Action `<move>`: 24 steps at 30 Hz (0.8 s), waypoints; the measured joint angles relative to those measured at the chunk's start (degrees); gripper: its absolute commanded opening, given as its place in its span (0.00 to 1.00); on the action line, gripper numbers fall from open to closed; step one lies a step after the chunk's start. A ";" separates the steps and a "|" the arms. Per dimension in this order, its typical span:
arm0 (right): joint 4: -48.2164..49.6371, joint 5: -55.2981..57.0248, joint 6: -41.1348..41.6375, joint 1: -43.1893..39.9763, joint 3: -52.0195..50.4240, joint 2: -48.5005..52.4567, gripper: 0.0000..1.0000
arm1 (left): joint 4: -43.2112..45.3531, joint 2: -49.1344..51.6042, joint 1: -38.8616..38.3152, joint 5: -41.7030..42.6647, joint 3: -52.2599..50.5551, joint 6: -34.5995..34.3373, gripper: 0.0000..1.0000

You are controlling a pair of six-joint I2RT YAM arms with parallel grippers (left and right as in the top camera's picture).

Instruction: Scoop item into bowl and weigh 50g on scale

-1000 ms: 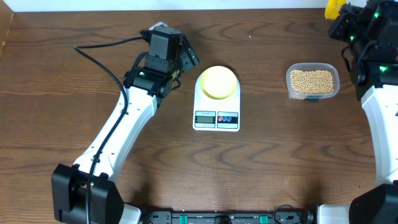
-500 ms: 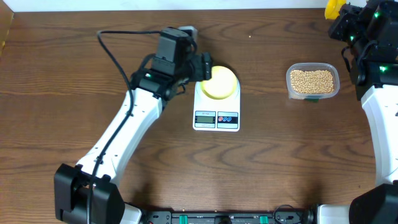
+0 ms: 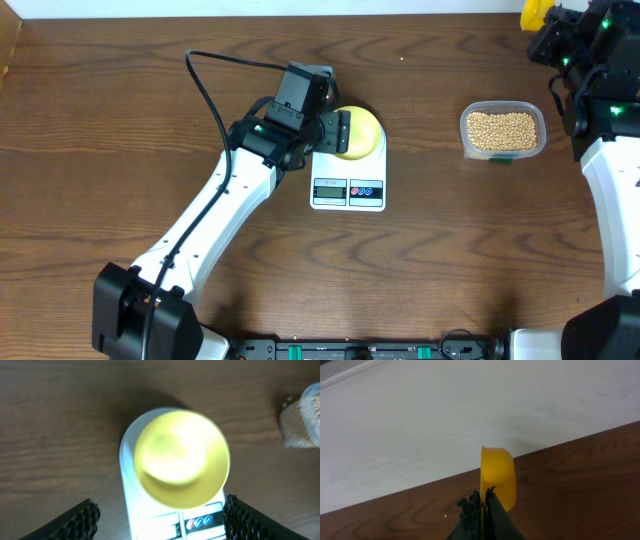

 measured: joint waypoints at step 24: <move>-6.14 -0.39 0.00 0.00 0.00 0.00 0.01 | -9.01 0.00 0.00 -0.48 0.02 0.20 0.80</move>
